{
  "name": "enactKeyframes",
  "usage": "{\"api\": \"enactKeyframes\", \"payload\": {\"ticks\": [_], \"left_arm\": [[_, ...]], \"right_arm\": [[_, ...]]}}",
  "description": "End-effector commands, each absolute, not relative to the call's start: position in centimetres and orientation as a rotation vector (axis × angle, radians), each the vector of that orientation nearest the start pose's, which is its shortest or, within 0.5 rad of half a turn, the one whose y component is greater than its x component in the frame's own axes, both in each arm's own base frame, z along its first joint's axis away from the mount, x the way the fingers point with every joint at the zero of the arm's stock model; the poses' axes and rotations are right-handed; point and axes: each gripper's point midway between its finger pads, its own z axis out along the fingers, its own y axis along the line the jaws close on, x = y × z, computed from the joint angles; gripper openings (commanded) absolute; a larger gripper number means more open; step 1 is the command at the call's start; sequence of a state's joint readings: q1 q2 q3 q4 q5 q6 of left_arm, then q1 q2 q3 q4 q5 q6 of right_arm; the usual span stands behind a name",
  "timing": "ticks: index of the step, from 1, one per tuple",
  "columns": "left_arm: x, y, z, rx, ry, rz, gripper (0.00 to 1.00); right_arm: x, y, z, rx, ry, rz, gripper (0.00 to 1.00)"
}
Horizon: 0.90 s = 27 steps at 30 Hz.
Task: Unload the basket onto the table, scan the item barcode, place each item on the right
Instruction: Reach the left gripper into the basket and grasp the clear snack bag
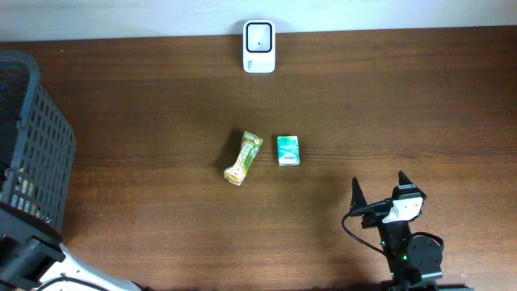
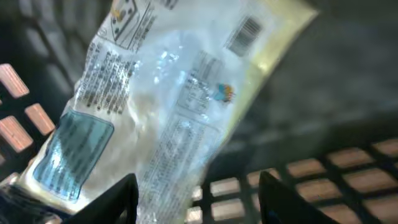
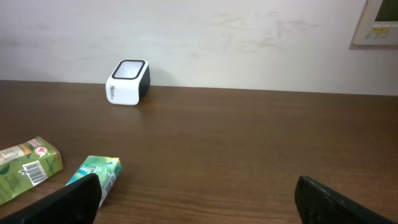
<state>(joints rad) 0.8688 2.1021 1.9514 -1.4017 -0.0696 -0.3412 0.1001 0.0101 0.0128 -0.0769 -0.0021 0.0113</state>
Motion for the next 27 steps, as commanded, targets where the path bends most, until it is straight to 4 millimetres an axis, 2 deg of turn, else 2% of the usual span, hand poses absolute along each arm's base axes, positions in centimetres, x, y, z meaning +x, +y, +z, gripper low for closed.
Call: {"api": "enactKeyframes", "payload": {"ticks": [1, 6, 11, 13, 15, 16, 20, 22, 23, 26, 27], "left_arm": [[23.0, 31.1, 8.0, -1.837, 2.671, 0.205, 0.59], [22.2, 30.3, 4.3, -1.849, 2.695, 0.204, 0.62], [21.8, 29.8, 1.8, -1.847, 2.692, 0.206, 0.64], [21.9, 29.9, 1.7, -1.845, 2.687, 0.208, 0.53], [21.9, 29.9, 1.7, -1.844, 2.686, 0.207, 0.14], [21.9, 29.9, 1.7, -1.844, 2.686, 0.207, 0.0], [22.3, 29.9, 2.0, -1.839, 2.678, 0.178, 0.0], [23.4, 29.9, 2.8, -1.755, 2.696, 0.112, 0.0], [24.3, 30.1, 4.1, -1.71, 2.684, 0.081, 0.0], [26.4, 31.1, 9.4, -1.628, 2.593, 0.106, 0.0], [27.6, 31.7, 12.7, -1.573, 2.528, 0.129, 0.0]], "right_arm": [[24.5, 2.7, 15.6, -0.084, 1.647, 0.095, 0.99], [24.5, 2.7, 15.6, -0.084, 1.647, 0.095, 0.99], [24.5, 2.7, 15.6, -0.084, 1.647, 0.095, 0.99], [24.5, 2.7, 15.6, -0.084, 1.647, 0.095, 0.99], [24.5, 2.7, 15.6, -0.084, 1.647, 0.095, 0.99], [24.5, 2.7, 15.6, -0.084, 1.647, 0.095, 0.99], [24.4, 2.7, 15.6, -0.084, 1.647, 0.096, 0.99], [24.5, 2.7, 15.6, -0.084, 1.647, 0.095, 0.99], [24.5, 2.7, 15.6, -0.084, 1.647, 0.095, 0.99], [24.5, 2.7, 15.6, -0.084, 1.647, 0.095, 0.99], [24.4, 2.7, 15.6, -0.084, 1.647, 0.096, 0.99]]}}
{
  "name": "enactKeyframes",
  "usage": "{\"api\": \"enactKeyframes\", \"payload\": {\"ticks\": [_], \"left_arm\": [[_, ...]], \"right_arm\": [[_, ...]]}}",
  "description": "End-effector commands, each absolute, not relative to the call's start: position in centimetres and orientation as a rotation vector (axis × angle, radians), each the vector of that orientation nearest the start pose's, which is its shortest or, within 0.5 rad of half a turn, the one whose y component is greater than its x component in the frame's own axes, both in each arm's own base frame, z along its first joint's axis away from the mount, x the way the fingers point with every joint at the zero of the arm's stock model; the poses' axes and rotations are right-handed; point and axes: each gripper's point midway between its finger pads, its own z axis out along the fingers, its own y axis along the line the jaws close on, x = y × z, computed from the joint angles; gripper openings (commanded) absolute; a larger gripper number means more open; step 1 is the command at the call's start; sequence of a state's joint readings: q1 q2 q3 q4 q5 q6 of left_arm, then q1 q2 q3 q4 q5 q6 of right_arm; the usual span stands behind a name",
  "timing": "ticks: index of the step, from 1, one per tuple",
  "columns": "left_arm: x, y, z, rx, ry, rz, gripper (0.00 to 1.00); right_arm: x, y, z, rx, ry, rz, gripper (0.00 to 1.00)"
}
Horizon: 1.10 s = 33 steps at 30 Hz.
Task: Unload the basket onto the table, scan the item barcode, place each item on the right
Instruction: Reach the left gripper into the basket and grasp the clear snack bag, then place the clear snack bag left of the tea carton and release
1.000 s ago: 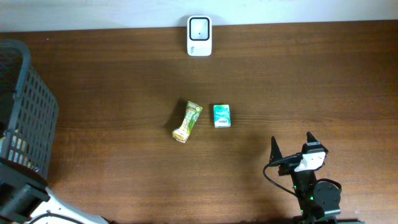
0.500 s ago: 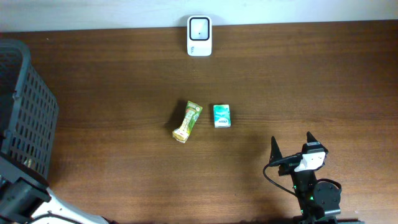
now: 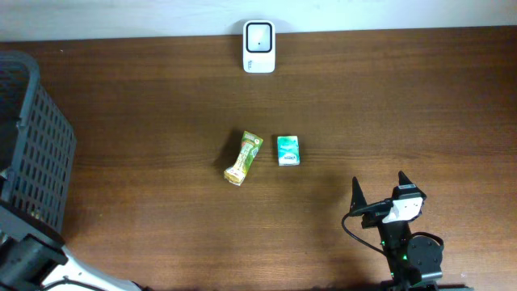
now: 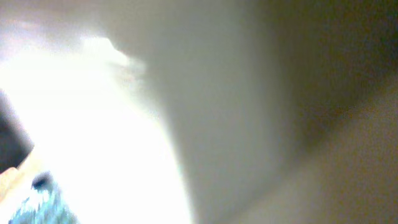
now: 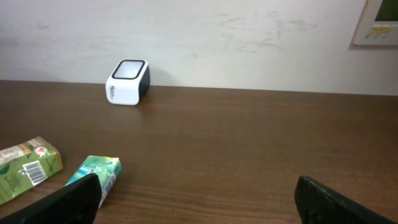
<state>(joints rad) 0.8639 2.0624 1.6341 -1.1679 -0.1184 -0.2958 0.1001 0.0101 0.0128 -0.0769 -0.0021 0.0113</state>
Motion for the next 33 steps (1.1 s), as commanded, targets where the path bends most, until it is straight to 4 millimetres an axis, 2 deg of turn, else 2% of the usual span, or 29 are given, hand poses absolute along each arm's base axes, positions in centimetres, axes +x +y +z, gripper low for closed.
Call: {"api": "enactKeyframes", "payload": {"ticks": [1, 3, 6, 7, 8, 9, 11, 12, 14, 15, 17, 18, 20, 23, 24, 25, 28, 31, 33], "left_arm": [[28.7, 31.9, 15.6, -1.52, 2.469, 0.132, 0.0], [30.8, 31.8, 22.6, -1.387, 2.321, 0.122, 0.0], [31.9, 30.8, 30.8, -1.239, 2.158, 0.157, 0.0], [32.0, 30.2, 33.2, -1.196, 2.114, 0.169, 0.0], [32.2, 29.1, 36.2, -1.133, 2.06, 0.177, 0.0], [32.6, 27.6, 38.4, -1.072, 2.027, 0.163, 0.0], [33.6, 24.1, 41.3, -0.95, 2.0, 0.108, 0.0], [34.1, 22.4, 41.9, -0.899, 2.003, 0.079, 0.0], [36.0, 17.0, 42.1, -0.751, 2.072, -0.002, 0.0], [37.5, 12.6, 41.0, -0.607, 2.165, -0.051, 0.0], [38.8, 7.1, 38.2, -0.455, 2.306, -0.112, 0.0], [39.1, 5.1, 36.6, -0.407, 2.369, -0.124, 0.0], [39.7, 0.2, 31.6, -0.271, 2.546, -0.116, 0.0], [39.3, -5.0, 23.4, -0.104, 2.78, -0.073, 0.0], [39.1, -6.0, 21.4, -0.068, 2.83, -0.068, 0.0], [38.6, -7.4, 18.5, -0.02, 2.897, -0.063, 0.0], [37.1, -9.8, 11.5, 0.089, 3.045, -0.022, 0.0], [36.3, -10.6, 6.7, 0.125, 3.12, 0.005, 0.0], [36.1, -10.6, 4.6, 0.125, 3.143, 0.014, 0.0]], "right_arm": [[24.5, 2.7, 15.6, -0.084, 1.647, 0.095, 0.99], [24.5, 2.7, 15.6, -0.084, 1.647, 0.095, 0.99], [24.5, 2.7, 15.6, -0.084, 1.647, 0.095, 0.99], [24.5, 2.7, 15.6, -0.084, 1.647, 0.095, 0.99], [24.4, 2.7, 15.6, -0.084, 1.647, 0.096, 0.99], [24.5, 2.7, 15.6, -0.084, 1.647, 0.095, 0.99], [24.5, 2.7, 15.6, -0.084, 1.647, 0.095, 0.99], [24.5, 2.7, 15.6, -0.084, 1.647, 0.095, 0.99], [24.4, 2.7, 15.6, -0.084, 1.647, 0.096, 0.99], [24.4, 2.7, 15.6, -0.084, 1.647, 0.096, 0.99], [24.5, 2.7, 15.6, -0.084, 1.647, 0.095, 0.99], [24.5, 2.7, 15.6, -0.084, 1.647, 0.095, 0.99], [24.5, 2.7, 15.6, -0.084, 1.647, 0.095, 0.99], [24.4, 2.7, 15.6, -0.084, 1.647, 0.096, 0.99], [24.5, 2.7, 15.6, -0.084, 1.647, 0.095, 0.99], [24.5, 2.7, 15.6, -0.084, 1.647, 0.095, 0.99], [24.5, 2.7, 15.6, -0.084, 1.647, 0.095, 0.99], [24.5, 2.7, 15.6, -0.084, 1.647, 0.095, 0.99], [24.5, 2.7, 15.6, -0.084, 1.647, 0.095, 0.99]]}}
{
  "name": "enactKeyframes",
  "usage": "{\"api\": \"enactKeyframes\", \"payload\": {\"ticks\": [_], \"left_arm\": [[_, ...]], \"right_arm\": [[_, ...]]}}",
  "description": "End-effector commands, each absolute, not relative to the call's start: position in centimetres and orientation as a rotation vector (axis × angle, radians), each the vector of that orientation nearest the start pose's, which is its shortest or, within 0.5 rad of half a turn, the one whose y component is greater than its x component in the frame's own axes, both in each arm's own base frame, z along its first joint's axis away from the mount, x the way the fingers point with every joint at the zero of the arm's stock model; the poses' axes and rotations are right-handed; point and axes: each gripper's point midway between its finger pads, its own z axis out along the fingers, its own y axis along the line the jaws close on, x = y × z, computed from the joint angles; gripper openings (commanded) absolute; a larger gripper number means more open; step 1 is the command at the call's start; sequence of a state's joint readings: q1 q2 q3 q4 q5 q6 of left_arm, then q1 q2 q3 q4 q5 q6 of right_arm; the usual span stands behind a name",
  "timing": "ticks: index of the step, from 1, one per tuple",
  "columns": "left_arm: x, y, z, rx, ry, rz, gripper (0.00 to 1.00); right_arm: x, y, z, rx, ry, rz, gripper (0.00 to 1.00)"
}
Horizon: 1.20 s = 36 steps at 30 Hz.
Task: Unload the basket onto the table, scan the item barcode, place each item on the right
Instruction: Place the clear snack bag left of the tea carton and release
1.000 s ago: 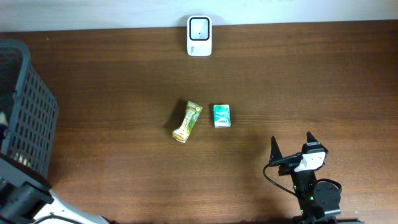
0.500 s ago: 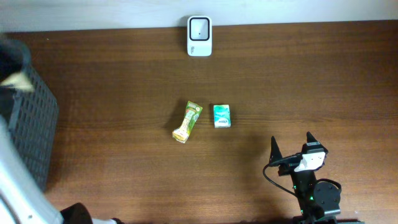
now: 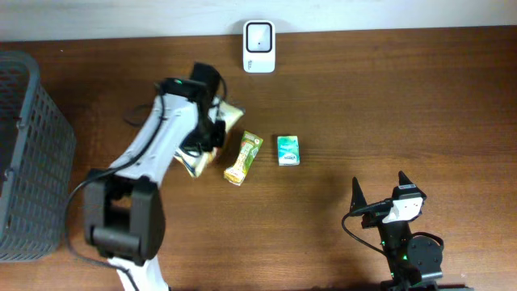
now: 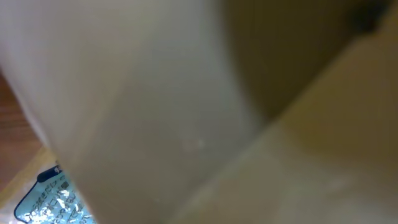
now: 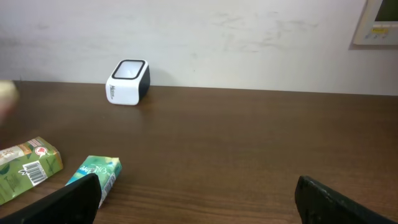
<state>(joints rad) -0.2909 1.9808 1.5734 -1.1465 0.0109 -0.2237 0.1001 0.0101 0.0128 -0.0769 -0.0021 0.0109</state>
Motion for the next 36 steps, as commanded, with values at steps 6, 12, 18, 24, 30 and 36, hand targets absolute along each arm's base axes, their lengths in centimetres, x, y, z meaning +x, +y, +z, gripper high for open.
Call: {"api": "enactKeyframes", "payload": {"ticks": [6, 12, 18, 24, 30, 36], "left_arm": [[35.8, -10.9, 2.6, 0.143, 3.18, 0.024, 0.0], [35.3, -11.3, 2.6, 0.174, 3.194, 0.031, 0.63], [37.9, -11.6, 6.8, 0.183, 3.099, 0.027, 0.57], [42.8, -10.3, 20.9, 0.118, 2.775, 0.052, 0.63], [42.6, -4.5, 34.0, -0.026, 2.489, 0.096, 0.75], [38.8, 7.2, 41.5, -0.47, 2.25, 0.149, 0.75]], "right_arm": [[24.5, 2.7, 15.6, -0.084, 1.647, 0.095, 0.99], [24.4, 2.7, 15.6, -0.084, 1.647, 0.096, 0.99], [24.4, 2.7, 15.6, -0.084, 1.647, 0.096, 0.99], [24.5, 2.7, 15.6, -0.084, 1.647, 0.095, 0.99], [24.5, 2.7, 15.6, -0.084, 1.647, 0.095, 0.99], [24.5, 2.7, 15.6, -0.084, 1.647, 0.095, 0.99]]}}
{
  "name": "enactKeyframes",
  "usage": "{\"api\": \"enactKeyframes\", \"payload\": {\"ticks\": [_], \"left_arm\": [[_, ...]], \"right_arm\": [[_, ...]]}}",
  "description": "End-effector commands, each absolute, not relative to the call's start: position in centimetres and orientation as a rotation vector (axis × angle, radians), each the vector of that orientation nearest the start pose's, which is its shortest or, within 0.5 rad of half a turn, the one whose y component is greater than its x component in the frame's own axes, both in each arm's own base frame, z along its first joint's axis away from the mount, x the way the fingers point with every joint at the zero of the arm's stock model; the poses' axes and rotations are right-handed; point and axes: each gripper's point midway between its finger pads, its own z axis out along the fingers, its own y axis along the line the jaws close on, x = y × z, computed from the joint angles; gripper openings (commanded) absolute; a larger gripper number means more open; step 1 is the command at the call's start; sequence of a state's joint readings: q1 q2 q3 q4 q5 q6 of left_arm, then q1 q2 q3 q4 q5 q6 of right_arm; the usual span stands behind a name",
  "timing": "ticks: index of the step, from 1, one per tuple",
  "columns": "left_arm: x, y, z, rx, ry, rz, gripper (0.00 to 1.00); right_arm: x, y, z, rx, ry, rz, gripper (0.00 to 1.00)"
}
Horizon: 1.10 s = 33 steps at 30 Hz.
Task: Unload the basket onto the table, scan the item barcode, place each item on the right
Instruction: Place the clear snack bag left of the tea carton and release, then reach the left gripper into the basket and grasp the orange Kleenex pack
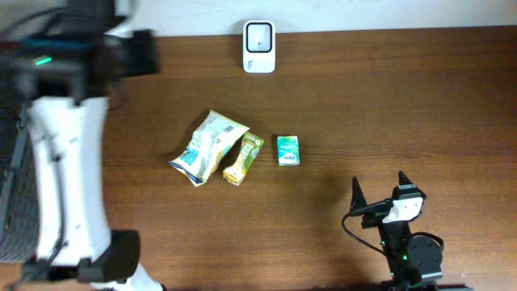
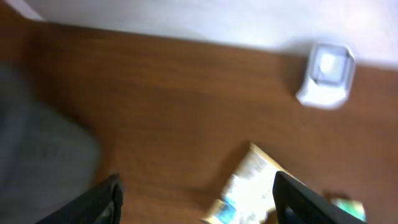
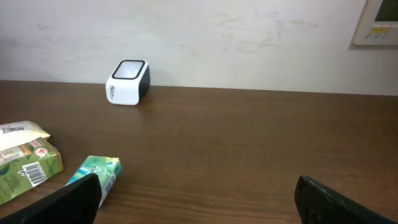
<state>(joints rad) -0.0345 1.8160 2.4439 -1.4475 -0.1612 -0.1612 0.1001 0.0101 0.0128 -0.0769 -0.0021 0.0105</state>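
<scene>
A white and yellow snack bag (image 1: 208, 145) with a blue patch lies flat on the table, touching a green-yellow pack (image 1: 244, 158). To the right of the pack sits a teal box (image 1: 288, 150). The white scanner (image 1: 259, 35) stands at the far edge. My left gripper (image 2: 196, 186) is open and empty, high above the table's far left; its blurred view shows the bag (image 2: 249, 190) and the scanner (image 2: 326, 79) below. Near the front right, my right gripper (image 3: 196, 205) rests open and empty, facing the teal box (image 3: 99, 174) and the scanner (image 3: 127, 82).
A dark mesh basket (image 1: 10, 202) stands at the table's left edge, mostly behind my raised left arm (image 1: 69, 162). A pale wall runs behind the table's far edge.
The snack bag was in my left gripper beside the green-yellow pack; now it lies free on the table. My left gripper is open, up and toward the far left. My right arm is unchanged.
My left gripper was open over the snack bag inside the basket. Then the bag filled its view at close range. Later the arm was over the table's middle with the bag by the green-yellow pack. Now the bag lies there, let go.
</scene>
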Motion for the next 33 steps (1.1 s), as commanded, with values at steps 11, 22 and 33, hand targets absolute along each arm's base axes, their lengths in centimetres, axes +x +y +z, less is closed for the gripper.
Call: {"api": "enactKeyframes", "payload": {"ticks": [11, 22, 33], "left_arm": [[28.1, 25.8, 36.7, -1.37, 2.091, 0.318, 0.72], [24.7, 31.9, 21.6, -1.585, 2.275, 0.439, 0.7], [23.5, 33.9, 16.5, -1.532, 2.336, 0.485, 0.73]], "right_arm": [[24.5, 2.7, 15.6, -0.084, 1.647, 0.095, 0.99], [24.5, 2.7, 15.6, -0.084, 1.647, 0.095, 0.99], [24.5, 2.7, 15.6, -0.084, 1.647, 0.095, 0.99]]}}
